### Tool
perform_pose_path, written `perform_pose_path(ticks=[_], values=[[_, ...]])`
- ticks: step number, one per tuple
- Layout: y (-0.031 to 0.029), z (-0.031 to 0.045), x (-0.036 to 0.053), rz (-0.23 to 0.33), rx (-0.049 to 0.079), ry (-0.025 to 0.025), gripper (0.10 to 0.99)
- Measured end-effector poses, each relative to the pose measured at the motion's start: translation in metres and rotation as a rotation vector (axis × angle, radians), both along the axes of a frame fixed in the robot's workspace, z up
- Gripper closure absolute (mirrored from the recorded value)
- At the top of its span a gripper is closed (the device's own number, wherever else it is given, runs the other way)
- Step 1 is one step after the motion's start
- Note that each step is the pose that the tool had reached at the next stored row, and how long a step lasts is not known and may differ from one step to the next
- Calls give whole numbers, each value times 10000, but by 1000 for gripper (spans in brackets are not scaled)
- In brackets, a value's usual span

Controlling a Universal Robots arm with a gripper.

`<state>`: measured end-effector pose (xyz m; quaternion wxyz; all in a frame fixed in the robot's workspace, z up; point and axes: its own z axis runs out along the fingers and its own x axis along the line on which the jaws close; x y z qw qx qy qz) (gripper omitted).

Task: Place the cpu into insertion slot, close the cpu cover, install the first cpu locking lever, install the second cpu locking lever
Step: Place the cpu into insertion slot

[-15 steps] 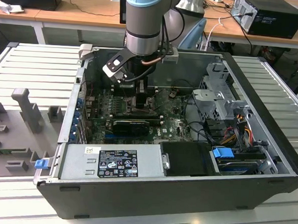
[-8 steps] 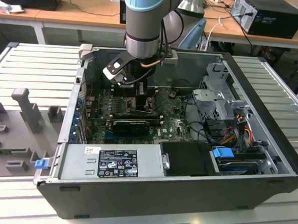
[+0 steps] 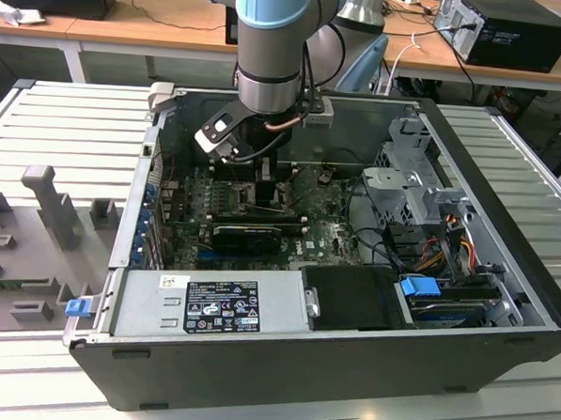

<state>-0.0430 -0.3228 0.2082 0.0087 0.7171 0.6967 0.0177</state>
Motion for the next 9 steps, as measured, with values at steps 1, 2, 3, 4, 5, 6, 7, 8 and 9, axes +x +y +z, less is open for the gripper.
perform_pose_path(ticks=[1,2,3,4,5,6,7,8,9], values=[[1,-7,0,-5,1,0,557],[2,-12,1,-17,0,5,557],[3,-24,1,-54,0,13,557],[4,-30,1,-67,0,17,557],[4,-35,1,-75,1,19,557],[4,-38,1,-83,0,22,557],[4,-43,0,-92,0,26,557],[5,-52,0,-96,1,30,557],[5,-56,0,-96,0,31,557]])
